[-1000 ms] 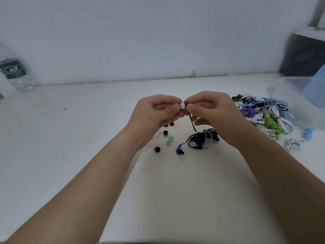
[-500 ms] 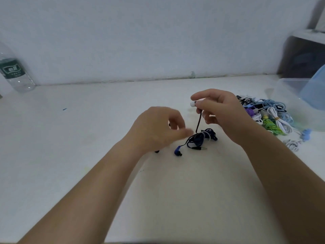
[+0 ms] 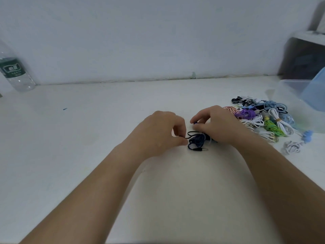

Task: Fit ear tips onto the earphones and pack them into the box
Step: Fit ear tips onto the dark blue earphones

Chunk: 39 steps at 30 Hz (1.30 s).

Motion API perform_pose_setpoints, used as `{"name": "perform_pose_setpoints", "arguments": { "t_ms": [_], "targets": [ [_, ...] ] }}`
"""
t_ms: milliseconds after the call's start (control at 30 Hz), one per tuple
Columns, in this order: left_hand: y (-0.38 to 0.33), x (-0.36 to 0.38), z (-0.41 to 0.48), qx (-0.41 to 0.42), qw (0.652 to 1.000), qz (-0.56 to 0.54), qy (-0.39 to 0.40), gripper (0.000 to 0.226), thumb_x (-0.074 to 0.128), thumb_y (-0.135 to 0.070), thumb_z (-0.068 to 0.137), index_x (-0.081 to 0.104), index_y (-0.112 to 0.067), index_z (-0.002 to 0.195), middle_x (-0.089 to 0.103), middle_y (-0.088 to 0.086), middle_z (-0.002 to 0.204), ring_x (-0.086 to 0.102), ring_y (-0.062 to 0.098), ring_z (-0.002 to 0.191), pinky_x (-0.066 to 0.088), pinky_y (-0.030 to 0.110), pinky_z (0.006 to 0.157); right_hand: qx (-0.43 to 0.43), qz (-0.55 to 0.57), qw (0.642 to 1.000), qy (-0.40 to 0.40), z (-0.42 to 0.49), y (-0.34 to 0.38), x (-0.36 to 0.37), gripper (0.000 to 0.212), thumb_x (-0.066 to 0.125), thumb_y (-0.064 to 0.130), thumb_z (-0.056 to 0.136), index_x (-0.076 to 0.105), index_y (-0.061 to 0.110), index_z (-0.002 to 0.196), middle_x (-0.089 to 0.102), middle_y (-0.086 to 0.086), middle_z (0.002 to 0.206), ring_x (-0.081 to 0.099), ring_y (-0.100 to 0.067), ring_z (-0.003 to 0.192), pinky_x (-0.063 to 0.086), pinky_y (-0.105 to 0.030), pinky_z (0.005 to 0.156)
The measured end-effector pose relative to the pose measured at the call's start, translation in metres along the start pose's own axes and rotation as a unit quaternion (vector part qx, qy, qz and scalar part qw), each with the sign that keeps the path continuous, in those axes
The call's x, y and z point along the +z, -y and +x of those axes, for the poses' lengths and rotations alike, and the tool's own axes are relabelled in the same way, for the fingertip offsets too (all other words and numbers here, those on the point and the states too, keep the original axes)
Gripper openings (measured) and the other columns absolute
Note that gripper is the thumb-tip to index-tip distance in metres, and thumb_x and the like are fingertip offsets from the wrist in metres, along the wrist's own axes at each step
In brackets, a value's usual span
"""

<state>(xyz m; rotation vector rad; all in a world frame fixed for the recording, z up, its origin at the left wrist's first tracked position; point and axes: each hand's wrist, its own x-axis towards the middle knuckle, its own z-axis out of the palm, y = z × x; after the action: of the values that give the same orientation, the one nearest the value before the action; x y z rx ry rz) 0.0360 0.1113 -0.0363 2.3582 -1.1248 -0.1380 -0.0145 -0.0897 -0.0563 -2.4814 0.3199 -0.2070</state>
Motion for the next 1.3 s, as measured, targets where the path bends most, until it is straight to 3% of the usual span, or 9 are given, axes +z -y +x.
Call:
{"name": "perform_pose_setpoints", "arguments": {
  "t_ms": [133, 233, 333, 500, 733, 867, 967, 1133, 1300],
  "targets": [
    [0.001, -0.001, 0.000, -0.017, 0.994, -0.094, -0.062, 0.014, 0.082, -0.032, 0.079, 0.067, -0.031, 0.080, 0.068, -0.017, 0.081, 0.063, 0.007, 0.064, 0.057, 0.034, 0.062, -0.016, -0.033, 0.999, -0.023, -0.003, 0.004, 0.000, 0.022, 0.068, 0.027, 0.091, 0.073, 0.029, 0.112, 0.065, 0.009, 0.095, 0.055, 0.002, 0.076, 0.041, -0.022, 0.068],
    [0.000, 0.001, 0.003, -0.038, 0.982, -0.154, -0.104, 0.021, 0.087, -0.026, 0.074, 0.067, -0.026, 0.081, 0.071, -0.014, 0.082, 0.067, 0.008, 0.065, 0.053, 0.024, 0.064, -0.085, 0.060, 0.989, -0.107, -0.007, 0.014, -0.002, 0.019, 0.063, 0.022, 0.093, 0.073, 0.034, 0.105, 0.066, 0.010, 0.096, 0.059, -0.007, 0.075, 0.047, -0.020, 0.073],
    [0.001, 0.003, 0.006, -0.057, 0.966, -0.222, -0.120, 0.019, 0.087, -0.017, 0.073, 0.071, -0.021, 0.083, 0.075, -0.010, 0.084, 0.072, 0.007, 0.071, 0.050, 0.018, 0.064, -0.095, 0.200, 0.974, -0.047, -0.013, 0.029, -0.004, 0.021, 0.059, 0.018, 0.095, 0.076, 0.029, 0.098, 0.074, 0.006, 0.088, 0.067, -0.013, 0.078, 0.052, -0.024, 0.071],
    [0.005, 0.000, 0.005, -0.050, 0.951, -0.282, -0.113, 0.021, 0.075, 0.001, 0.082, 0.078, -0.018, 0.092, 0.078, -0.007, 0.089, 0.075, 0.010, 0.085, 0.058, 0.027, 0.080, -0.085, 0.219, 0.972, -0.020, -0.015, 0.029, 0.000, 0.007, 0.072, 0.024, 0.091, 0.076, 0.019, 0.096, 0.077, 0.000, 0.084, 0.074, -0.018, 0.076, 0.061, -0.041, 0.078],
    [0.009, -0.003, 0.008, -0.066, 0.911, -0.374, -0.160, 0.021, 0.068, 0.003, 0.089, 0.072, -0.010, 0.104, 0.076, 0.006, 0.098, 0.076, 0.018, 0.082, 0.059, 0.028, 0.077, -0.041, 0.344, 0.938, -0.021, -0.015, 0.028, -0.003, 0.007, 0.072, 0.006, 0.089, 0.071, 0.002, 0.094, 0.074, -0.018, 0.080, 0.073, -0.021, 0.069, 0.058, -0.032, 0.067],
    [0.033, -0.011, 0.015, -0.103, 0.952, -0.167, -0.233, 0.020, 0.064, -0.011, 0.093, 0.074, -0.027, 0.092, 0.073, -0.013, 0.088, 0.067, 0.006, 0.071, 0.048, 0.012, 0.064, 0.005, 0.425, 0.904, -0.043, -0.012, 0.025, -0.005, 0.010, 0.060, -0.004, 0.092, 0.060, 0.005, 0.089, 0.070, -0.013, 0.077, 0.068, -0.022, 0.065, 0.056, -0.038, 0.070],
    [0.045, -0.011, 0.016, -0.137, 0.974, -0.053, -0.174, 0.021, 0.060, -0.017, 0.095, 0.074, -0.032, 0.091, 0.068, -0.017, 0.085, 0.061, 0.003, 0.068, 0.044, 0.018, 0.059, 0.008, 0.416, 0.908, -0.052, -0.011, 0.022, -0.004, 0.019, 0.056, -0.004, 0.091, 0.062, 0.009, 0.103, 0.070, -0.009, 0.076, 0.066, -0.021, 0.065, 0.058, -0.040, 0.073],
    [0.051, -0.010, 0.017, -0.149, 0.984, 0.007, -0.093, 0.019, 0.059, -0.019, 0.095, 0.074, -0.031, 0.098, 0.069, -0.012, 0.098, 0.065, 0.011, 0.064, 0.054, 0.028, 0.067, 0.005, 0.396, 0.918, -0.028, -0.011, 0.024, -0.001, 0.029, 0.053, -0.004, 0.093, 0.073, 0.011, 0.107, 0.067, -0.006, 0.076, 0.064, -0.017, 0.065, 0.057, -0.031, 0.067],
    [0.049, -0.008, 0.025, -0.141, 0.978, 0.028, -0.152, 0.017, 0.057, -0.025, 0.099, 0.072, -0.031, 0.103, 0.069, -0.014, 0.098, 0.058, 0.002, 0.066, 0.049, 0.028, 0.071, 0.014, 0.386, 0.922, -0.026, -0.010, 0.027, 0.003, 0.027, 0.053, -0.004, 0.093, 0.074, 0.008, 0.105, 0.067, -0.008, 0.078, 0.062, -0.016, 0.065, 0.056, -0.031, 0.067]
  ]
}}
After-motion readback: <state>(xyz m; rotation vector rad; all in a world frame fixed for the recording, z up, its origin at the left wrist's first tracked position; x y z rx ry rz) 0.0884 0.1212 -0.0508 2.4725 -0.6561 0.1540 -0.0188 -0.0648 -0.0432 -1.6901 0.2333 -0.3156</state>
